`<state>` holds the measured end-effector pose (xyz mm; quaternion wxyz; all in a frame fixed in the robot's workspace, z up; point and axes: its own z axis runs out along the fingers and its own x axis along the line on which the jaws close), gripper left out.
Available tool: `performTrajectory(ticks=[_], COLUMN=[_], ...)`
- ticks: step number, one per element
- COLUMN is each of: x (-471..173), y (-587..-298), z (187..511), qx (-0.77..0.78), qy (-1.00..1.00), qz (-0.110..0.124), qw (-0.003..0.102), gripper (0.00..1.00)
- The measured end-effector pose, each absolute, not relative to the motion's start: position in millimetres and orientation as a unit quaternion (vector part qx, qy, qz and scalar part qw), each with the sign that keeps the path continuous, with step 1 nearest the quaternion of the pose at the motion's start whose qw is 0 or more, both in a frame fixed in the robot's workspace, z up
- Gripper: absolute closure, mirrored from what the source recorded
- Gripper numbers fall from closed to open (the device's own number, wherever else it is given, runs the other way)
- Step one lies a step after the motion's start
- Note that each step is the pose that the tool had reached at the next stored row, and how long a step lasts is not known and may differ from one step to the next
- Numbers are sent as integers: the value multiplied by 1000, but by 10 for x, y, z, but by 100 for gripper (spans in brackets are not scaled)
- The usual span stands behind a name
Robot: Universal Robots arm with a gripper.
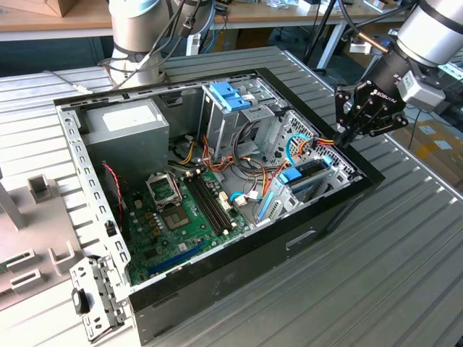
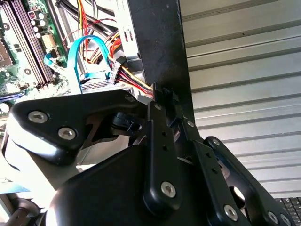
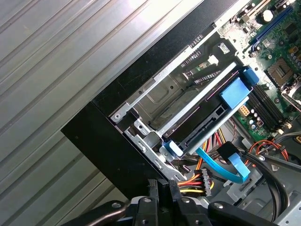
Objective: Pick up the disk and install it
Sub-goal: 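Insert the first disk wire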
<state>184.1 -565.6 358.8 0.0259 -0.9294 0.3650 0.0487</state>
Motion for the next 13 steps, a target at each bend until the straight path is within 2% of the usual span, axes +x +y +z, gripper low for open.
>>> performTrajectory(ticks=[13], x=[1773], y=[-5656], z=[3632], qx=[-929], qy=[365], qz=[49], qw=[27], gripper=[80])
